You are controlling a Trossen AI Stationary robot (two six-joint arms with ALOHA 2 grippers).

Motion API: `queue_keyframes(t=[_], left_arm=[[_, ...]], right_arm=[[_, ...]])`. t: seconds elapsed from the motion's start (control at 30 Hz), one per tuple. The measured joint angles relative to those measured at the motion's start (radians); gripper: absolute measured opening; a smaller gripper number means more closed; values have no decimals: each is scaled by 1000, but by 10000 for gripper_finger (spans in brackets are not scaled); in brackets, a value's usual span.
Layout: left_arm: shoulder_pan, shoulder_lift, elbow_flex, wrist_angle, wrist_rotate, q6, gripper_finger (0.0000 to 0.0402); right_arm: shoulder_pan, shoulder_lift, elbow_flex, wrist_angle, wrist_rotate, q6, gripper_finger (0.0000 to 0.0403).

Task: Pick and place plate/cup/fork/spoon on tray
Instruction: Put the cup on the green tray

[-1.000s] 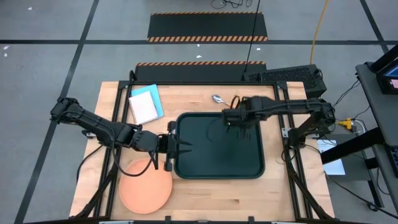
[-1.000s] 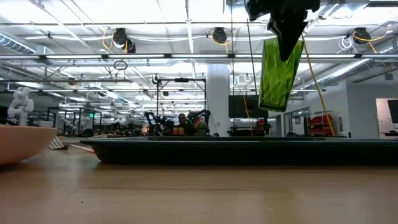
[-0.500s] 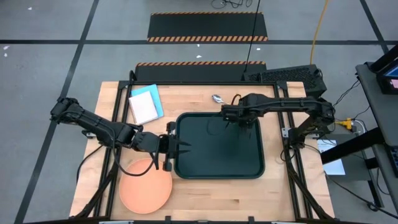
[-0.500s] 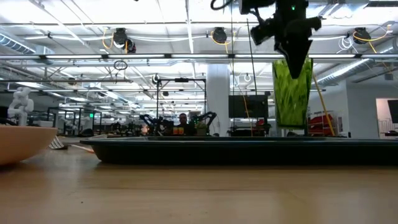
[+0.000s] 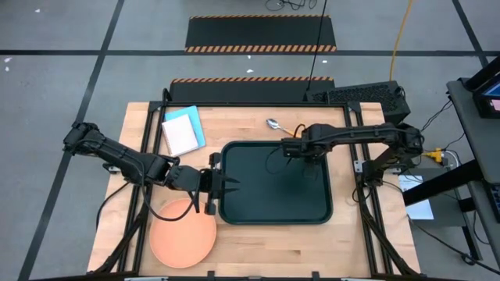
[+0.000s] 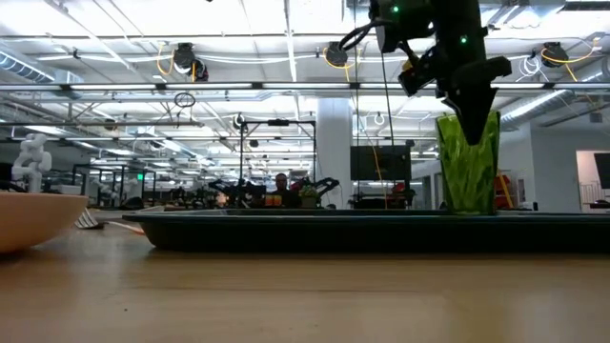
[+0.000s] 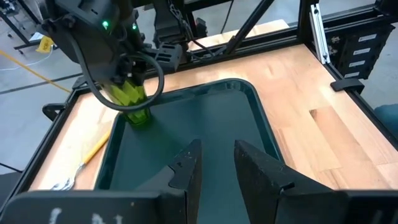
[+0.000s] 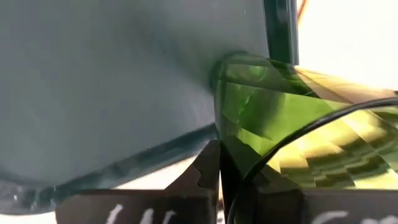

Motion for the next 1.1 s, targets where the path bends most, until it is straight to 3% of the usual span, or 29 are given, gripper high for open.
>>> queue_keyframes(t=[0.4,0.8,1.1], left_arm=[[0,0,0,2,0,-5,99],[0,0,0,2,0,-12,99],[0,0,0,4,0,-17,99]], right_arm=[[1,-21,-53,75,3,4,15],[1,-19,-53,92,6,8,116],[51,-94,-53,94,56,52,151]])
